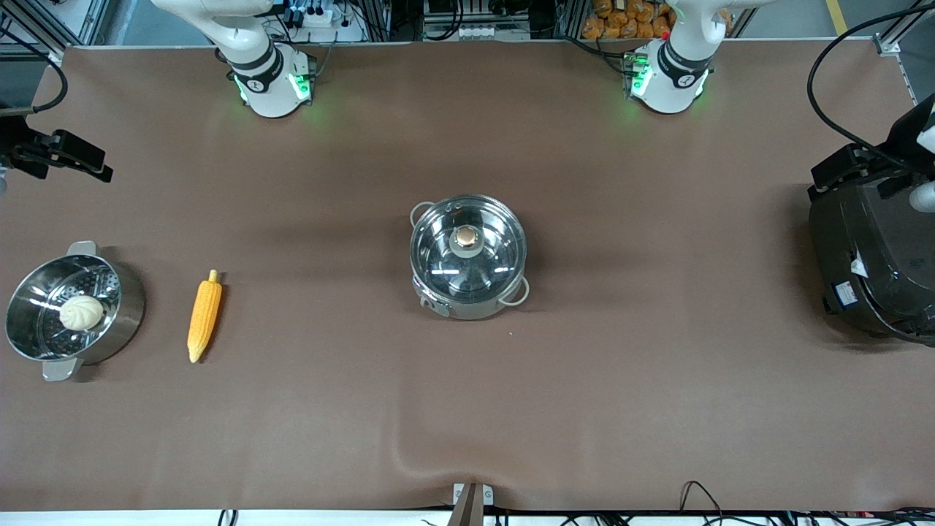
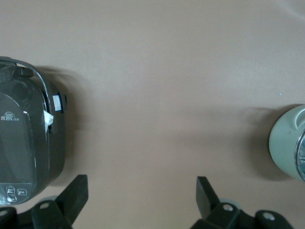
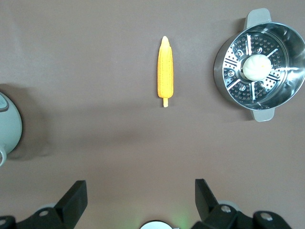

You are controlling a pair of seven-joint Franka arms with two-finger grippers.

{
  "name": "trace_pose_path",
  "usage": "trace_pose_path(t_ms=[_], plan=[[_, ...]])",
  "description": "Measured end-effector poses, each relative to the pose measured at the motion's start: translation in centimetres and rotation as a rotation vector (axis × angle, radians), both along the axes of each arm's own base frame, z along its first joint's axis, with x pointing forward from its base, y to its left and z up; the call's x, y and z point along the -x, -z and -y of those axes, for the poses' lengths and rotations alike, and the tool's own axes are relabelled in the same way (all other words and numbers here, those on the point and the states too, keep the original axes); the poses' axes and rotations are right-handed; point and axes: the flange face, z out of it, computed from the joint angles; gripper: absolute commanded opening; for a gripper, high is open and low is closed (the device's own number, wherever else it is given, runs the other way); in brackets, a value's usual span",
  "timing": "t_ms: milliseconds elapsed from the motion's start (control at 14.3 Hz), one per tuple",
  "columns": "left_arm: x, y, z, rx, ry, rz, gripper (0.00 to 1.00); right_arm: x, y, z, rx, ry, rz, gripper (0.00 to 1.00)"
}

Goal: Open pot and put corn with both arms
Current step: 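Reach the right gripper toward the corn while the left gripper reaches the pot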

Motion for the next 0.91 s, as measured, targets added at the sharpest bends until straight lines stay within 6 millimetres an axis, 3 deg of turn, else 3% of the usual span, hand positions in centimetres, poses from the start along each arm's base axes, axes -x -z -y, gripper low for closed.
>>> trace_pose_path(t_ms=[560,700,910], plan=[[-0.1,0.2,0.9,0.002,0.016,-0.004,1.00,-0.1,0.1,-0.5,0.000,-0.009,-0.003,1.00],[-0.3,1.0,3.6,0.007,0.051,-0.019,1.00,-0.4,0.8,-1.6,-0.001,-0.030,-0.015,1.00],[0.1,2.6,10.7,0.014,-0.001,-0.049,1.00,-2.7,4.8,-3.9,-0.001,-0.071,-0.068,1.00]])
